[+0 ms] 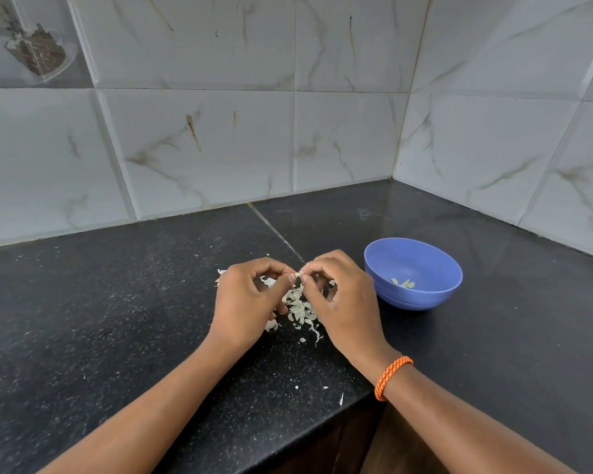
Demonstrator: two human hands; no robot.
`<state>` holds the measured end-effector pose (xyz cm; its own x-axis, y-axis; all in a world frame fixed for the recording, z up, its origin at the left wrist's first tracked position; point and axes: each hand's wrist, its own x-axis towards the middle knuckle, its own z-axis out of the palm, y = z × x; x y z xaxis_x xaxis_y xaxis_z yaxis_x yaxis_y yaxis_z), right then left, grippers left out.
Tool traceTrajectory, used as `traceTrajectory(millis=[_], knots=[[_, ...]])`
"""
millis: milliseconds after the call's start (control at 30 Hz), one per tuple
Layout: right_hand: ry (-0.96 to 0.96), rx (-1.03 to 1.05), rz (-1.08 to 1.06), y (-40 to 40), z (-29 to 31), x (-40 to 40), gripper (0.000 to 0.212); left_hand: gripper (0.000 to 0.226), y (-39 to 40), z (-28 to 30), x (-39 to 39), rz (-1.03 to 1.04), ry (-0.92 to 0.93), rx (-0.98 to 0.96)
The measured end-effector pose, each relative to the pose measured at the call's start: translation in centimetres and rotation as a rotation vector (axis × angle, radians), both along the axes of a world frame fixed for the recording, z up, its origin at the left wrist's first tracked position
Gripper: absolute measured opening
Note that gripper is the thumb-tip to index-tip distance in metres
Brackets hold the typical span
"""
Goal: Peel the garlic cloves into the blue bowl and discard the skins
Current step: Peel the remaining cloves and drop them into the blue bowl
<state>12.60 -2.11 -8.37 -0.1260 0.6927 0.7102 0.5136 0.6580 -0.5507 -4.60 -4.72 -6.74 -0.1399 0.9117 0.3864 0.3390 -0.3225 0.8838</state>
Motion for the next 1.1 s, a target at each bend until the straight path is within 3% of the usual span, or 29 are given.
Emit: traceTrajectory(millis=[367,533,700,1100], knots=[[-0.243,0.043,-0.121,-0.12,-0.21,-0.49,0.017,0.012,0.06,-0.26,0.18,-0.009,0.067,0.031],[-0.134,-0.003,-0.086,0.24,-0.17,-0.31,0.015,0.008,0.21,-0.41,0.32,-0.055,0.010,0.033],[0.012,-0.075,-0.012,0.41,-0.10,-0.55,0.017,0.007,0.20,-0.44,0.47,-0.137,-0.197,-0.029],[0.097,-0.145,0.143,0.18,0.35,-0.47,0.010,0.019,-0.31,-0.05,0.14,-0.252,-0.390,-0.109]])
